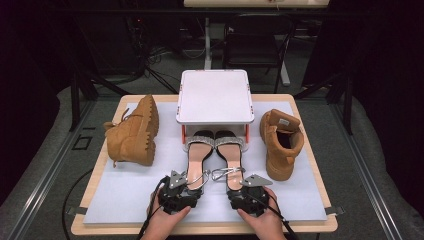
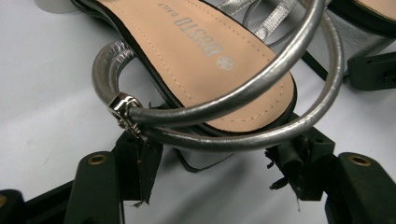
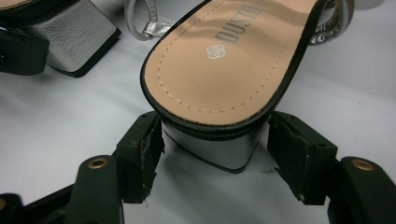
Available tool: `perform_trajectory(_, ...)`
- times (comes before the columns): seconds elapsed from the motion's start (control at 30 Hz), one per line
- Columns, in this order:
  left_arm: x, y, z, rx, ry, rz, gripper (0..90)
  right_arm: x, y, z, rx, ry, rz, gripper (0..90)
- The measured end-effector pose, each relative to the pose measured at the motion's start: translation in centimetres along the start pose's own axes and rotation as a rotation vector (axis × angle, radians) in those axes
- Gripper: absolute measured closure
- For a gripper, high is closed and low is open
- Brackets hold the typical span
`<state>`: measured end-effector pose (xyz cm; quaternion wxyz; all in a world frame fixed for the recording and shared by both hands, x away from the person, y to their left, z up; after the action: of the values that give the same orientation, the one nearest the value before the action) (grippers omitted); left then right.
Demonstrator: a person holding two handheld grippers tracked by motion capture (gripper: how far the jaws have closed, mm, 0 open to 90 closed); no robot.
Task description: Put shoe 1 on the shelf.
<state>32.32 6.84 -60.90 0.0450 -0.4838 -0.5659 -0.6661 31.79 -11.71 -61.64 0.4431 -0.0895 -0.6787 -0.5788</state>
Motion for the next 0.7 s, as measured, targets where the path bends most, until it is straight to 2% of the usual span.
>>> perform_trajectory(0.1,-0.03,0.01,0.00,0.003,-0.003,-0.002,36.9,0.00,-0.04,0.03,0.000,-0.002,0.000,35.6)
perform_trajectory(0.23,-0.29,0.09,0.08,-0.018,0.002,-0.018,35.0,-0.07,-0.06,0.06,0.001,0.001,-0.006,35.2)
perform_trajectory(0.4,-0.34,0.10,0.13,-0.032,0.002,-0.015,34.4,-0.24,-0.04,-0.03,0.002,0.006,-0.012,34.1)
perform_trajectory(0.7,-0.32,0.10,0.18,-0.036,-0.003,-0.013,34.3,-0.21,-0.14,-0.09,0.013,-0.002,-0.007,34.2)
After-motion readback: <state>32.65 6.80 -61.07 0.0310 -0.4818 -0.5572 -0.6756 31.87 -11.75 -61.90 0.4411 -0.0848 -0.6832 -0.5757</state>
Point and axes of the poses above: each handheld gripper's, and its own axes: x roughly backward along the jaws, y roughly out of its top, z roughly to its left, the point moved 8 cm from there along -x, roughly forward along the jaws, and after that the axes turned 2 degrees about z, right-handed, at the moved point
